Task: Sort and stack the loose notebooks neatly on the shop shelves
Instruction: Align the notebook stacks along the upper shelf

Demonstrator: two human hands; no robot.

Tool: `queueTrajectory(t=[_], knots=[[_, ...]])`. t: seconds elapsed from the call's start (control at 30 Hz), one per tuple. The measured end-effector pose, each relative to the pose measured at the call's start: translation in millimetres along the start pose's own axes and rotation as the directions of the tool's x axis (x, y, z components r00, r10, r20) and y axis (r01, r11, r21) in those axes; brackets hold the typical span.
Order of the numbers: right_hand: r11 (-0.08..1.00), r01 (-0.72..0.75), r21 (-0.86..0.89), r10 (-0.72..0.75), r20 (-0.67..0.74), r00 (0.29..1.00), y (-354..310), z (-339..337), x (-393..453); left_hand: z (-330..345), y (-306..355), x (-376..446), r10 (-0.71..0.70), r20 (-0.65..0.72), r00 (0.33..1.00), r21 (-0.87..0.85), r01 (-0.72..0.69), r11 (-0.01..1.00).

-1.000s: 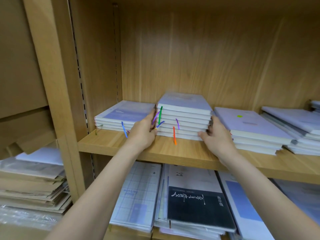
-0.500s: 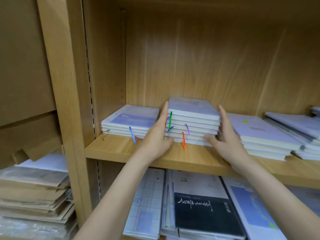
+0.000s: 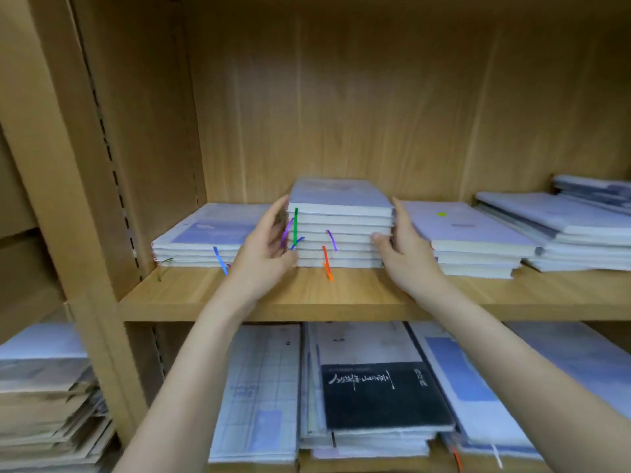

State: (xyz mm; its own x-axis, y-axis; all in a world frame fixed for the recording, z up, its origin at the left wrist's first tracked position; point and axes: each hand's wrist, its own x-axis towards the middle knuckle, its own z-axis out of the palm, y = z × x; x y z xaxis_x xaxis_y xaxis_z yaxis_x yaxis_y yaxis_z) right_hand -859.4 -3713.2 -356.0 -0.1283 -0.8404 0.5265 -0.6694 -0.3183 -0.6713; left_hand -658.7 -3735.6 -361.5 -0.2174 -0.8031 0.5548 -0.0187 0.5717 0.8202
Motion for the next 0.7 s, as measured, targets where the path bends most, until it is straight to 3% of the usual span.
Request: queueTrajectory(t=[0.23,0.4,0.5,0.57,0.63,0.7], knots=[[1.000,-0.012,-0.002,0.013,0.019,1.000,-7,-1,-3,2,2,-2,-0.040,-0.031,0.999,0.184,0.045,0.982],[0.995,-0.008,0.096,0.005,0.032,0.999,-5,-10,-24,3,10,-18,-0.022,-0.363,0.931,0.209,0.104,0.972],[0.981,0.027,0.191,-0.042,0.072,0.997,8,-39,-46,7,12,-31,0.029,-0.443,0.896,0.263,0.099,0.960],[0.970,0.054,0.237,-0.058,0.010,0.998,19,-70,-53,31,23,-34,0.156,-0.513,0.844,0.359,0.045,0.932],[0.975,0.086,0.206,-0.062,-0.122,0.991,31,-104,-49,70,38,-28,0.296,-0.435,0.850,0.421,-0.099,0.902],[0.992,0.049,0.114,-0.029,-0.169,0.985,46,-135,-44,114,42,-14,0.289,-0.255,0.923,0.424,-0.162,0.891]])
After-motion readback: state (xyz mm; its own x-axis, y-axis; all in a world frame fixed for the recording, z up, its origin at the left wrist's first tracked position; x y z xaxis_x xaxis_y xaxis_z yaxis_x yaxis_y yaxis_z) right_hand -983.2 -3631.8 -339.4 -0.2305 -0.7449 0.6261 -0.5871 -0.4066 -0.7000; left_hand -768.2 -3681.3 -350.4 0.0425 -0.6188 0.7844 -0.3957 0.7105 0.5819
